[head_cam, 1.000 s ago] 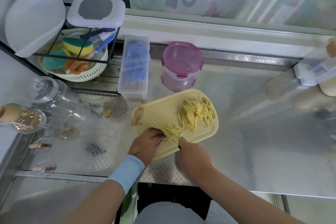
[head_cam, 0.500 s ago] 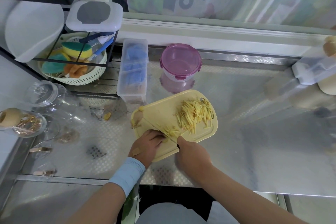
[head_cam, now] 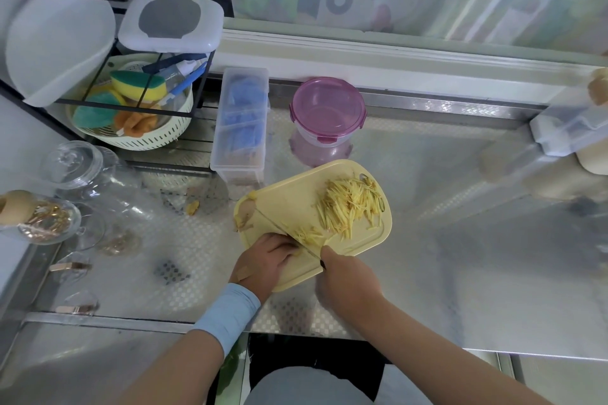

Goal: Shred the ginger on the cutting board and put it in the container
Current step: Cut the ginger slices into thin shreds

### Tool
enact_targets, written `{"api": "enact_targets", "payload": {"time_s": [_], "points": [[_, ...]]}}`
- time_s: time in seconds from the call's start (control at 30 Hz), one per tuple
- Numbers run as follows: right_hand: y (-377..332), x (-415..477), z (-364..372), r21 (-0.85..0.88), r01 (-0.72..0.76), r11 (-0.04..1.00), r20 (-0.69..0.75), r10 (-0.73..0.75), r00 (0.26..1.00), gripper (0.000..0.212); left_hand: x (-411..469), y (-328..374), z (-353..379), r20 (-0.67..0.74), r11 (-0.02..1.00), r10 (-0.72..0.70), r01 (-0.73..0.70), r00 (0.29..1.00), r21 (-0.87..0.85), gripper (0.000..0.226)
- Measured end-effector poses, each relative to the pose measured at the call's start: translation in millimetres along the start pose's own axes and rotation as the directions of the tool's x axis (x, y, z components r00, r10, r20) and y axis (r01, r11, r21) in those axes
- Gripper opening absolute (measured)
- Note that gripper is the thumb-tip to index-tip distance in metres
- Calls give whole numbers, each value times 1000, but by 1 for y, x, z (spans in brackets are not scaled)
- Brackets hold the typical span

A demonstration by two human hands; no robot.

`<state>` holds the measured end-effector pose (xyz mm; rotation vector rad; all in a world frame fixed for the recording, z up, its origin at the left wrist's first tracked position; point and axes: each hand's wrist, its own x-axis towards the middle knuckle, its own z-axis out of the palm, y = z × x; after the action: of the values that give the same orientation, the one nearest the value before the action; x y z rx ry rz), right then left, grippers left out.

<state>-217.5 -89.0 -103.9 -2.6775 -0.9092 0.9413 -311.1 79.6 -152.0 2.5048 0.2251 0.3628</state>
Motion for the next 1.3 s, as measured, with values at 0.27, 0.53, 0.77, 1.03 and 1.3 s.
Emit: {"api": "enact_targets", "payload": {"time_s": [0.27, 0.53, 0.77, 1.03, 1.3], "points": [[2, 0, 2, -29, -5, 1000, -8, 4, 1000, 20, 0, -1, 0, -2, 1000, 15, -15, 1000, -21, 27], [-12, 4, -14, -14, -8, 1000, 38, 8, 999, 24, -1, -3, 2, -15, 1000, 16, -16, 1000, 6, 27], [-10, -7, -11, -45, 25, 999, 18, -24, 1000, 10, -2, -5, 4, -27, 999, 38, -37, 999, 6, 27], [-12, 12, -2, -42, 15, 999, 41, -13, 999, 26, -2, -2, 2, -23, 1000, -16, 16, 1000, 8, 27], [5, -13, -6, -17, 17, 1000, -3, -18, 1000, 20, -2, -7, 6, -62, 999, 40, -38, 997, 26, 25]]}}
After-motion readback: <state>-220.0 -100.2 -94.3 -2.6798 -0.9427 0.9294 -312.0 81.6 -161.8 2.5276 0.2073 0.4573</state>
